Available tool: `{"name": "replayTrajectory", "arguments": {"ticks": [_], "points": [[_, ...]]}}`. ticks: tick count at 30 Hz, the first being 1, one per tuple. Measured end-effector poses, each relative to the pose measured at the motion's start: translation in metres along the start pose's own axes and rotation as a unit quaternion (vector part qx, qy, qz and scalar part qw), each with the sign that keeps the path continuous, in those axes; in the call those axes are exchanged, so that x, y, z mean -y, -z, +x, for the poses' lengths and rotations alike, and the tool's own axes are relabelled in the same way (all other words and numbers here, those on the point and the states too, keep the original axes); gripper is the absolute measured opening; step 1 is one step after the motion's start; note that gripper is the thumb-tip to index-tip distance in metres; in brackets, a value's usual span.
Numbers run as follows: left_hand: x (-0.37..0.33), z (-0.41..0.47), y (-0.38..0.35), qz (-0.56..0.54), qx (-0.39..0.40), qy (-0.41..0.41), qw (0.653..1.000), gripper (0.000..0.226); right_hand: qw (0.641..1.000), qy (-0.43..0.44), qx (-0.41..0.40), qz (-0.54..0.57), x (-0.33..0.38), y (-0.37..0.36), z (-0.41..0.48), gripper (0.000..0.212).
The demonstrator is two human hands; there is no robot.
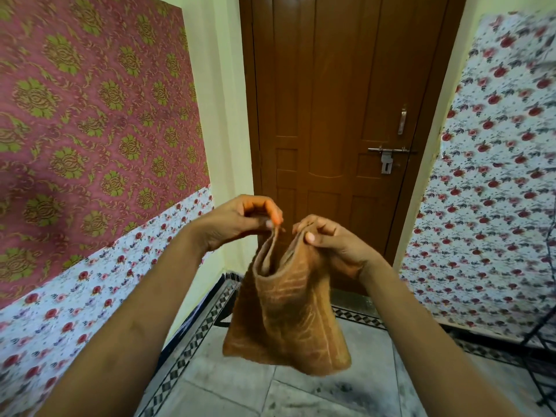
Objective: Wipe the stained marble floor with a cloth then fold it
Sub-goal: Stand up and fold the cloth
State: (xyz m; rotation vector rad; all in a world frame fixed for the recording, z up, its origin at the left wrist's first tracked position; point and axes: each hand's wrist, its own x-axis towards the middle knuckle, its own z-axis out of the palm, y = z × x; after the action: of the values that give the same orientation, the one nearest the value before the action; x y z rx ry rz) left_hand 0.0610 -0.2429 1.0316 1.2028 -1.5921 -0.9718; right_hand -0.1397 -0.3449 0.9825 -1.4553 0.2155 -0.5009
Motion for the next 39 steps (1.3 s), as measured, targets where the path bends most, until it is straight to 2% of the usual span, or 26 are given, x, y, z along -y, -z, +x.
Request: {"name": "replayTrajectory", "arguments": {"ticks": [4,7,11,14,16,19,22,24,27,30,33,35,37,39], "points": [[0.005,0.008,-0.009,0.007,-0.050,-0.027,0.998,0.018,0.998,0.048,-0.037,0.008,-0.002,-0.014,0.011,0.013],[0.014,0.011,-0.011,0.010,-0.096,-0.005,0.995,0.015,0.994,0.076,-0.082,0.010,-0.007,-0.015,0.017,0.022],[0.020,0.015,-0.013,0.064,-0.162,0.039,0.984,0.010,0.983,0.106,-0.140,-0.054,-0.011,-0.016,0.023,0.024],[0.021,0.015,-0.018,0.086,-0.141,0.071,0.984,0.020,0.979,0.103,-0.155,-0.087,-0.012,-0.013,0.027,0.028],[0.020,0.014,-0.022,0.070,-0.133,0.084,0.985,0.025,0.982,0.072,-0.147,-0.091,-0.015,-0.010,0.028,0.032],[0.021,0.010,-0.019,0.008,-0.122,0.118,0.985,0.018,0.982,0.037,-0.151,-0.103,-0.026,-0.003,0.028,0.030],[0.026,0.002,-0.019,0.052,-0.025,0.121,0.991,0.034,0.980,0.034,-0.170,-0.095,-0.038,0.002,0.026,0.023],[0.028,0.000,-0.025,0.099,0.015,0.127,0.987,0.040,0.980,0.025,-0.177,-0.086,-0.046,0.002,0.025,0.029],[0.032,0.001,-0.028,0.100,-0.018,0.128,0.986,0.044,0.982,-0.003,-0.170,-0.083,-0.052,0.004,0.023,0.040],[0.027,0.004,-0.019,0.086,-0.029,0.125,0.988,0.040,0.987,-0.064,-0.106,-0.103,-0.055,0.011,0.018,0.026],[0.017,0.007,-0.011,0.172,0.020,0.101,0.980,0.034,0.987,-0.090,-0.092,-0.095,-0.064,0.014,0.015,0.013],[0.011,0.011,-0.010,0.251,0.079,0.101,0.960,0.038,0.989,-0.083,-0.103,-0.069,-0.070,0.011,0.015,0.006],[0.006,0.015,-0.011,0.314,0.119,0.124,0.934,0.039,0.990,-0.077,-0.102,-0.065,-0.076,0.006,0.015,0.011],[0.000,0.018,-0.011,0.344,0.121,0.142,0.920,0.043,0.990,-0.075,-0.094,-0.068,-0.083,0.005,0.015,0.028]]}}
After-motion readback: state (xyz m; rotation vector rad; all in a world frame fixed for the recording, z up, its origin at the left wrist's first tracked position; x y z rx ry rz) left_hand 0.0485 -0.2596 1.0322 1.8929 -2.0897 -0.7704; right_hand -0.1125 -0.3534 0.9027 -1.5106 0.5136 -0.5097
